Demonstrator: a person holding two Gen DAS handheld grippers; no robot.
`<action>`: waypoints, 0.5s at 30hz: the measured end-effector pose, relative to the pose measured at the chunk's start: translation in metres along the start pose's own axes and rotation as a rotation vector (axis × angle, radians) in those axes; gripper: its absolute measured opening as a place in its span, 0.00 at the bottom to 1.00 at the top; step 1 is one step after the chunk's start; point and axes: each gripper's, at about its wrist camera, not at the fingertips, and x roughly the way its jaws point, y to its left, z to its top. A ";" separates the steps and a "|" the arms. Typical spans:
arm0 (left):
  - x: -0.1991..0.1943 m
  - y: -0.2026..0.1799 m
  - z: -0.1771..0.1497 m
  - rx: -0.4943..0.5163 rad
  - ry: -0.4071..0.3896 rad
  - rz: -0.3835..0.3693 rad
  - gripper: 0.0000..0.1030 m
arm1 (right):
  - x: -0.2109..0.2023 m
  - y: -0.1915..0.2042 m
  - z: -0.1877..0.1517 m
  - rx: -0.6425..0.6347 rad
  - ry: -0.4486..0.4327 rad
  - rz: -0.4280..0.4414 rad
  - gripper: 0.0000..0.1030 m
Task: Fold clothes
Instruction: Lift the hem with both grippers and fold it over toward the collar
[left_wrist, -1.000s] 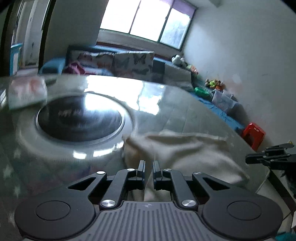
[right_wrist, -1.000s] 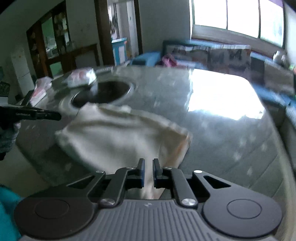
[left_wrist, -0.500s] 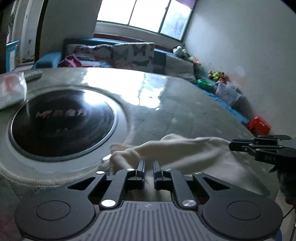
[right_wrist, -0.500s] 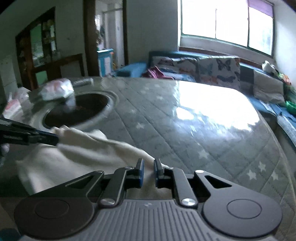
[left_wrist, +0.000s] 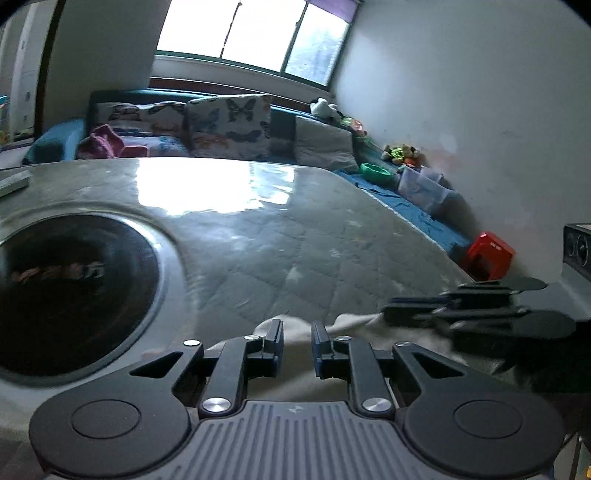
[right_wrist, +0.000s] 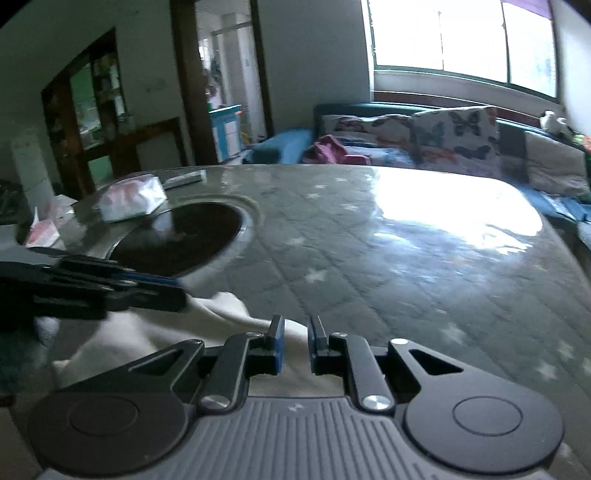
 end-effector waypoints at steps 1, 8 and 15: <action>0.006 -0.001 0.001 0.003 0.010 0.003 0.17 | 0.005 0.004 0.001 -0.002 0.005 0.005 0.11; 0.026 0.001 -0.008 0.018 0.042 0.045 0.18 | 0.026 0.013 -0.004 -0.033 0.053 -0.022 0.12; -0.001 0.000 -0.005 -0.005 -0.009 0.021 0.25 | 0.009 0.027 0.000 -0.064 0.019 0.013 0.15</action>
